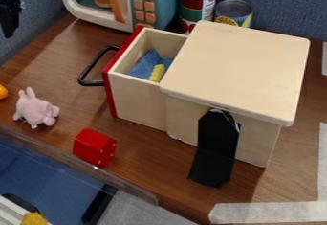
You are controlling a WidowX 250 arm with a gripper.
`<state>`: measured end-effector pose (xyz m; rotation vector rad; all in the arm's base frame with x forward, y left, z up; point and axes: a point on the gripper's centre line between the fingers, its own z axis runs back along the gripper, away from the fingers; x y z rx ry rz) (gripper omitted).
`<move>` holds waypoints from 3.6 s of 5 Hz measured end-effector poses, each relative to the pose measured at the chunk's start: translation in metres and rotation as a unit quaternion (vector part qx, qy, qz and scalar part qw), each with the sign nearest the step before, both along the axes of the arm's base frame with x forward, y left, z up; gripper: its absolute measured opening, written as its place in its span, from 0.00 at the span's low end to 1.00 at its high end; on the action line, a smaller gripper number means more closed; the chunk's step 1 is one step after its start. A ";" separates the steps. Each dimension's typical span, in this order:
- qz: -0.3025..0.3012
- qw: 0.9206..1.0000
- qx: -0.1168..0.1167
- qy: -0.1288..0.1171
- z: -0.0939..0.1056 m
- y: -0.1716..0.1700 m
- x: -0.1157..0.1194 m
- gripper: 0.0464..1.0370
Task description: Close the wooden drawer
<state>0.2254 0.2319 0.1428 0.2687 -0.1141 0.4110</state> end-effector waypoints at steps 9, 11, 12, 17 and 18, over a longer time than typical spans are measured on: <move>-0.754 0.653 0.055 0.055 -0.076 -0.020 0.083 0.96; -0.753 0.649 0.025 0.106 -0.097 -0.042 0.100 0.96; -0.762 0.637 0.001 0.116 -0.105 -0.060 0.095 0.96; -0.762 0.639 -0.037 0.098 -0.118 -0.129 0.100 0.96; -0.763 0.638 -0.042 0.095 -0.118 -0.146 0.104 0.96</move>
